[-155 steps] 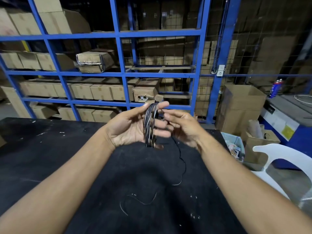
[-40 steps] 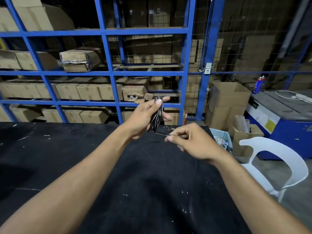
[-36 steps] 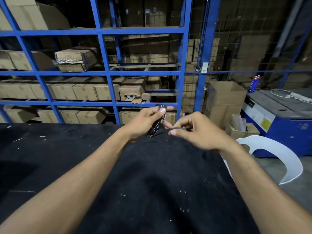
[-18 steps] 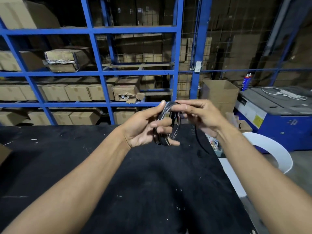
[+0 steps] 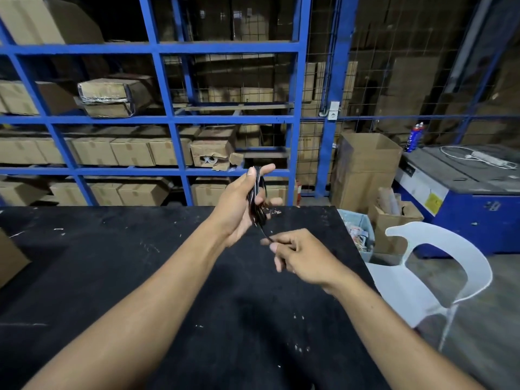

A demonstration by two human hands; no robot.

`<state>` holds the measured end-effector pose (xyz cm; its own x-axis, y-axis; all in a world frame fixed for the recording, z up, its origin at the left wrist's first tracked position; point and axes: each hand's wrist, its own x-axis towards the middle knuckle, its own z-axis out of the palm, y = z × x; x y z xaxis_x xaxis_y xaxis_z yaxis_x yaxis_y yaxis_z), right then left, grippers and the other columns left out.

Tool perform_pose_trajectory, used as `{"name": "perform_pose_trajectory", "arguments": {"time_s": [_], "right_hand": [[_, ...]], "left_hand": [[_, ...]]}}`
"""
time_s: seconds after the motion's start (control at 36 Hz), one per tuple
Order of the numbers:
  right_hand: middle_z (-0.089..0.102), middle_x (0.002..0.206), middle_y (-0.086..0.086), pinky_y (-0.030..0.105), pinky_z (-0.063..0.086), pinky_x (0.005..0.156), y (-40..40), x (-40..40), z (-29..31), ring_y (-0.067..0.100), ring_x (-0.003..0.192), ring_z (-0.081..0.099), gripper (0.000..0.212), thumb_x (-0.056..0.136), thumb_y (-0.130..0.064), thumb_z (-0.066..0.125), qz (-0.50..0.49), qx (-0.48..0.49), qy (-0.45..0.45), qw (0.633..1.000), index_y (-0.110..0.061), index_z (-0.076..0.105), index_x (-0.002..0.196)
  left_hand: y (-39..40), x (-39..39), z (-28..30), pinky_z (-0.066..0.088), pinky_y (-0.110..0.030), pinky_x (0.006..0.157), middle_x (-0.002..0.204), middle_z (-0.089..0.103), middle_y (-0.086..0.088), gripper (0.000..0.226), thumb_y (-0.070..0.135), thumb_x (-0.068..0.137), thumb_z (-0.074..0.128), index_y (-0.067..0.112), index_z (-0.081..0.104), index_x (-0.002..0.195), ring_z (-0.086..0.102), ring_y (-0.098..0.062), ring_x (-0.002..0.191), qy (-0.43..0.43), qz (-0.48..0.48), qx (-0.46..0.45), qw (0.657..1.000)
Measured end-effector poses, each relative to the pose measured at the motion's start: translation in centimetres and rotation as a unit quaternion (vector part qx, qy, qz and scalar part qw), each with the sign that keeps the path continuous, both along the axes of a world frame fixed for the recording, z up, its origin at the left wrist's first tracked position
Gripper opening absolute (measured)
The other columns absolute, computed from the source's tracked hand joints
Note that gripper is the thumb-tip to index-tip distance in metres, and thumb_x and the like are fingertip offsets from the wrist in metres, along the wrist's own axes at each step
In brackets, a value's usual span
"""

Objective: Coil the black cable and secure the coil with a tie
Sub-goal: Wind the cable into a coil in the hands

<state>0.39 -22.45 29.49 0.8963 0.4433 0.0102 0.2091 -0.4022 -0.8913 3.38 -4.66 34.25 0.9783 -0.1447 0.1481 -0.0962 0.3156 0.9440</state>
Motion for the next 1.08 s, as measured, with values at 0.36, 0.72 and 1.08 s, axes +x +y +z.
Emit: {"name": "perform_pose_trajectory", "arguments": {"time_s": [0.36,0.72,1.08], "right_hand": [[0.066,0.078,-0.016,0.027,0.045,0.068,-1.8,0.3,7.7,-0.001,0.073,0.06,0.008,0.098,-0.03,0.07,0.049,-0.271,-0.275,0.921,-0.028,0.073,0.091],[0.076,0.088,0.005,0.041,0.06,0.072,-4.3,3.9,7.1,0.026,0.076,0.072,0.009,0.081,-0.018,0.09,0.015,0.046,-0.272,0.961,-0.014,0.085,0.086],[0.072,0.093,0.009,0.02,0.042,0.059,-4.3,5.0,3.8,0.013,0.08,0.063,0.029,0.081,-0.014,0.086,0.088,0.267,0.077,0.957,-0.018,0.071,0.106]], "left_hand": [[-1.3,-1.7,-0.4,0.054,-0.029,0.082,0.078,0.077,0.01,0.04,0.037,0.114,0.036,0.019,0.072,0.112,0.071,-0.007,0.082,-0.002,-0.039,0.288,0.957],[-0.7,-1.9,-0.4,0.054,-0.066,0.1,0.061,0.029,0.004,0.036,0.048,0.108,0.049,0.028,0.075,0.123,0.032,-0.009,0.048,0.124,-0.209,0.107,0.964],[-1.0,-2.2,-0.6,0.023,-0.021,0.041,0.045,0.023,0.011,0.045,0.042,0.105,0.045,0.02,0.044,0.066,0.012,-0.008,0.04,0.171,-0.211,0.05,0.961]]}}
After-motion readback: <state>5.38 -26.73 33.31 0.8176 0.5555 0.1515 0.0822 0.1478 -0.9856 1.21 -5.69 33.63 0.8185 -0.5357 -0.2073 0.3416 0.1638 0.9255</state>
